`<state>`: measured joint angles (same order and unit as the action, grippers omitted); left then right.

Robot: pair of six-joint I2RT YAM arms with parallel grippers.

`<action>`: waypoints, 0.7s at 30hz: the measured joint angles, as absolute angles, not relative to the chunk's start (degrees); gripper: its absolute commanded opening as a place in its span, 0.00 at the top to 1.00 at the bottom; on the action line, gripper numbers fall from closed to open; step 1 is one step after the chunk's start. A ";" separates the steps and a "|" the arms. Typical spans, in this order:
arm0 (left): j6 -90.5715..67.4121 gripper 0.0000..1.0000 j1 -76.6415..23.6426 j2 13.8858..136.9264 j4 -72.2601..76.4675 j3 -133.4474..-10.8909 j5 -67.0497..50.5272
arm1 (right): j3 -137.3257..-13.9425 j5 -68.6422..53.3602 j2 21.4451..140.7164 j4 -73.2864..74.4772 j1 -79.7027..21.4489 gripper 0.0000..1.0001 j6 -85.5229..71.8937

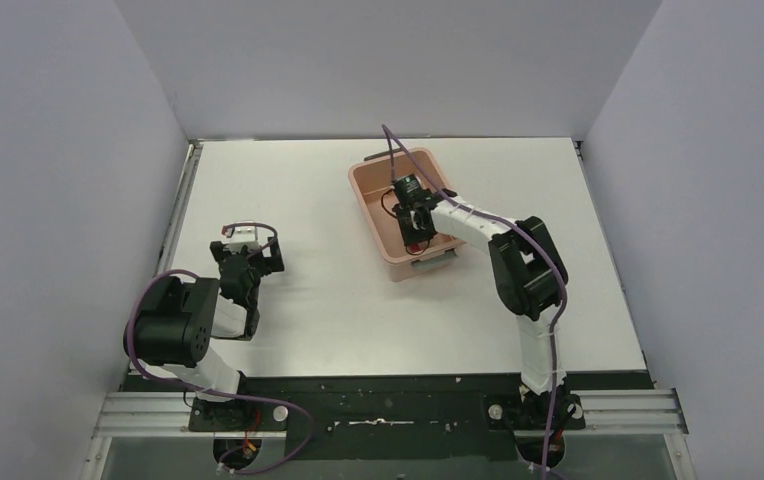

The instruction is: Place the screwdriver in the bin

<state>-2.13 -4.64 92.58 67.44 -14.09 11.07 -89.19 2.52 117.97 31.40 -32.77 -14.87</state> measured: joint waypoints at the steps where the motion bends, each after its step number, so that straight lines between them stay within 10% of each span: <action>1: -2.13 0.03 -4.64 92.58 67.42 -14.09 11.07 | -88.66 3.22 118.80 31.35 -32.91 0.85 -15.03; 10: -2.15 0.03 -4.64 92.58 67.42 -14.09 11.07 | -87.57 7.11 119.46 30.09 -33.47 0.45 -16.29; 17: -2.15 0.03 -4.64 92.58 67.42 -14.09 11.07 | -92.01 9.56 116.62 32.62 -35.03 0.39 -15.68; 21: -2.15 0.03 -4.64 92.58 67.42 -14.09 11.07 | -94.63 11.09 109.69 32.71 -36.29 0.00 -14.57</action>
